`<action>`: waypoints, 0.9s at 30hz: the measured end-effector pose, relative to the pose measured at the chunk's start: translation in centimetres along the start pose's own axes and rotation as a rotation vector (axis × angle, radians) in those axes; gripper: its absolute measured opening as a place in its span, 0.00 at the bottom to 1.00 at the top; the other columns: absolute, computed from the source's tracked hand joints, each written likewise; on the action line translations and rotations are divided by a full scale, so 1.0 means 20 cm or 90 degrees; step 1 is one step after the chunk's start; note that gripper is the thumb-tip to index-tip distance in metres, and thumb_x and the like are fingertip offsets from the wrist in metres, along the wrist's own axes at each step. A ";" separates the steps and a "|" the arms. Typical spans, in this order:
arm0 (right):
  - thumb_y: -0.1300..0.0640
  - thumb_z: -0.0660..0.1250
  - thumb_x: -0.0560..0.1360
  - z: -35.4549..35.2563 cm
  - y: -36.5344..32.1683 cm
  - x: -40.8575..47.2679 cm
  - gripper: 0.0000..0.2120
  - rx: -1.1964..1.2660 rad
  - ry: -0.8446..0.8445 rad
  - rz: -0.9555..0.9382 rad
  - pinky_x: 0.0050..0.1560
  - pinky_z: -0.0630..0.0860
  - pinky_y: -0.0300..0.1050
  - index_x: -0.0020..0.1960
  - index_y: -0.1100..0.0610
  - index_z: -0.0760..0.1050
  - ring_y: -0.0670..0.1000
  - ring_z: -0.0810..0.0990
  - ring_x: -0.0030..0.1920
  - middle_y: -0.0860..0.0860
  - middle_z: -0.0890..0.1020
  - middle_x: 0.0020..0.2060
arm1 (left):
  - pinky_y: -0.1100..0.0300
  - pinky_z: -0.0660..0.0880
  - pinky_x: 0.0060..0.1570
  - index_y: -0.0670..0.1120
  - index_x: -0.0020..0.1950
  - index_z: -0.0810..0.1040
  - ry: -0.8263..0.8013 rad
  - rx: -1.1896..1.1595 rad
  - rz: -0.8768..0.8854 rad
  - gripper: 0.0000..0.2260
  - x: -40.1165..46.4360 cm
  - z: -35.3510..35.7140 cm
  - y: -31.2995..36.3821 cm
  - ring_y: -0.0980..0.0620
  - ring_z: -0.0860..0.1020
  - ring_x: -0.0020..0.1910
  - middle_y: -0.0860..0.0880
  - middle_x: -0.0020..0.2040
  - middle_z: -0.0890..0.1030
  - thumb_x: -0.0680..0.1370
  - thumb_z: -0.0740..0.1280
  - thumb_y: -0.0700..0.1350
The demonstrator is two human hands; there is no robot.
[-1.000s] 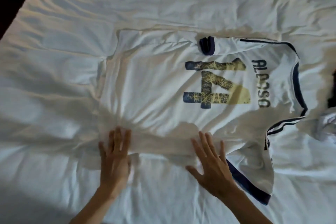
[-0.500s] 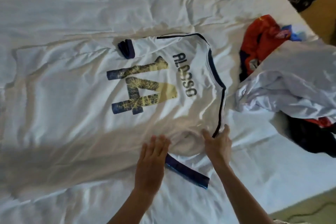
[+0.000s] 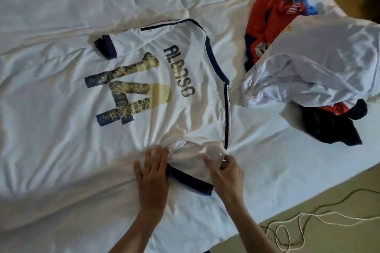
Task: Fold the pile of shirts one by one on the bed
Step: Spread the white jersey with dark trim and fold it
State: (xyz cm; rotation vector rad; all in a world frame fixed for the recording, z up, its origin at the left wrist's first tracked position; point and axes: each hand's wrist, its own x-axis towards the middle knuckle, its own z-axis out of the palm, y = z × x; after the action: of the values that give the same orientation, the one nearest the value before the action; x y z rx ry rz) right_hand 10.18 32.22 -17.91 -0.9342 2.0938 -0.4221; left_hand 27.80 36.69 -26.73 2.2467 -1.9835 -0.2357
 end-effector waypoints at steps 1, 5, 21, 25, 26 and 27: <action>0.44 0.73 0.72 0.01 0.00 0.00 0.16 -0.015 -0.004 0.013 0.39 0.70 0.46 0.47 0.55 0.75 0.51 0.78 0.40 0.48 0.80 0.37 | 0.34 0.67 0.66 0.46 0.72 0.74 0.003 0.008 0.004 0.25 0.00 0.01 -0.01 0.42 0.70 0.71 0.45 0.71 0.75 0.74 0.57 0.39; 0.54 0.66 0.77 0.01 0.01 0.02 0.13 -0.032 -0.024 0.001 0.32 0.66 0.46 0.36 0.59 0.73 0.52 0.71 0.32 0.49 0.73 0.28 | 0.35 0.68 0.65 0.46 0.72 0.74 0.007 0.025 0.019 0.24 0.01 0.01 -0.02 0.41 0.72 0.70 0.44 0.71 0.75 0.76 0.57 0.39; 0.54 0.64 0.80 -0.28 0.21 0.02 0.07 -0.013 -0.072 -0.002 0.35 0.73 0.48 0.46 0.55 0.77 0.56 0.79 0.36 0.52 0.81 0.34 | 0.47 0.70 0.52 0.48 0.56 0.84 0.140 -0.107 -0.006 0.12 0.05 -0.12 -0.06 0.43 0.80 0.58 0.49 0.59 0.83 0.77 0.65 0.38; 0.48 0.64 0.79 -0.35 0.19 0.01 0.07 -0.291 -0.156 0.020 0.45 0.74 0.52 0.51 0.51 0.71 0.58 0.79 0.48 0.53 0.81 0.47 | 0.48 0.70 0.52 0.47 0.52 0.84 0.123 -0.120 0.064 0.10 0.04 -0.18 -0.07 0.43 0.81 0.56 0.50 0.55 0.84 0.77 0.64 0.41; 0.45 0.65 0.78 -0.35 0.13 0.03 0.13 -0.345 -0.142 0.021 0.47 0.71 0.50 0.59 0.50 0.70 0.57 0.77 0.54 0.52 0.80 0.54 | 0.47 0.71 0.53 0.47 0.49 0.85 0.131 -0.110 0.076 0.09 0.05 -0.18 -0.07 0.44 0.81 0.55 0.50 0.53 0.84 0.76 0.66 0.44; 0.41 0.64 0.78 -0.35 0.06 0.06 0.21 -0.387 -0.117 0.005 0.49 0.69 0.49 0.66 0.50 0.67 0.57 0.75 0.60 0.51 0.76 0.60 | 0.47 0.71 0.53 0.47 0.47 0.85 0.140 -0.102 0.088 0.08 0.07 -0.19 -0.07 0.44 0.81 0.55 0.49 0.52 0.84 0.74 0.67 0.46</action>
State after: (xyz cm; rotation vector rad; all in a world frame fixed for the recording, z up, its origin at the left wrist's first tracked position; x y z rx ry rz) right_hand 3.62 32.06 -14.71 -1.2488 2.0816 0.3221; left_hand 30.06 35.43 -23.36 1.9382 -1.9196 -0.1218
